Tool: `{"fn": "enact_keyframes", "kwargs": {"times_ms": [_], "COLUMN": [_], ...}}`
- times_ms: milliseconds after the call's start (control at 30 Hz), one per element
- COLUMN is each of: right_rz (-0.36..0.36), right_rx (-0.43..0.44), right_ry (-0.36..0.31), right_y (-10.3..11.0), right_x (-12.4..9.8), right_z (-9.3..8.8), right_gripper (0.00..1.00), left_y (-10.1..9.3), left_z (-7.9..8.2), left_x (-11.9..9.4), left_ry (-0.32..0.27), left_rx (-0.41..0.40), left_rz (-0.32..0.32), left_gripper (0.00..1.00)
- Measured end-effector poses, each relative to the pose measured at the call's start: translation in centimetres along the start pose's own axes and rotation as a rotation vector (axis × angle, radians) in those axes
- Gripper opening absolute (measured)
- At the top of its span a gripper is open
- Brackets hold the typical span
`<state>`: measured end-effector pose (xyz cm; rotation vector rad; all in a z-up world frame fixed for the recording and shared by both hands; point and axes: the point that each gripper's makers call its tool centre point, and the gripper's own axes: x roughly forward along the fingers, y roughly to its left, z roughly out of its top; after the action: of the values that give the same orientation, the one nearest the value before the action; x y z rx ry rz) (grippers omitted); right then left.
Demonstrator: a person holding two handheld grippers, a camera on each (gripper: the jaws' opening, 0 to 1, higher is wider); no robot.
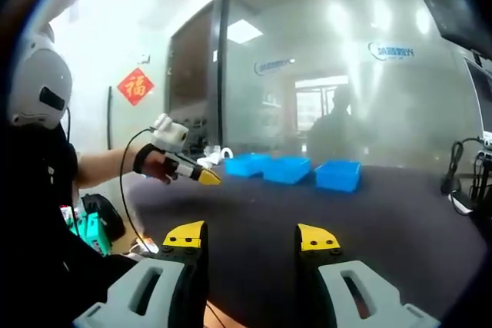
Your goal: Sort the screws, nuts, and washers into the corresponding bins
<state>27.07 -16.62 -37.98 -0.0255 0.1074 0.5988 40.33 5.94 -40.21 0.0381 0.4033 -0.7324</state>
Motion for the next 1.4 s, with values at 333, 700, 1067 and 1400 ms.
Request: {"fn": "enact_keyframes", "kwargs": {"times_ms": [333, 700, 1067, 1400], "right_rz": [0.012, 0.011, 0.009, -0.004], "right_rx": [-0.004, -0.002, 0.008, 0.009], "right_ry": [-0.006, -0.003, -0.007, -0.005], "right_y": [0.4, 0.4, 0.4, 0.2], "right_x": [0.4, 0.2, 0.2, 0.0], "right_z": [0.4, 0.3, 0.1, 0.1], "right_gripper": [0.41, 0.41, 0.41, 0.41], "left_y": [2.6, 6.1, 10.9, 17.9], "left_z": [2.2, 3.5, 6.9, 9.9], "left_x": [-1.7, -1.8, -0.8, 0.7], "left_ry": [-0.141, -0.195, -0.194, -0.217], "left_rx": [0.013, -0.022, 0.031, 0.037], "left_rz": [0.138, 0.289, 0.386, 0.533], "left_gripper": [0.06, 0.06, 0.06, 0.06]}}
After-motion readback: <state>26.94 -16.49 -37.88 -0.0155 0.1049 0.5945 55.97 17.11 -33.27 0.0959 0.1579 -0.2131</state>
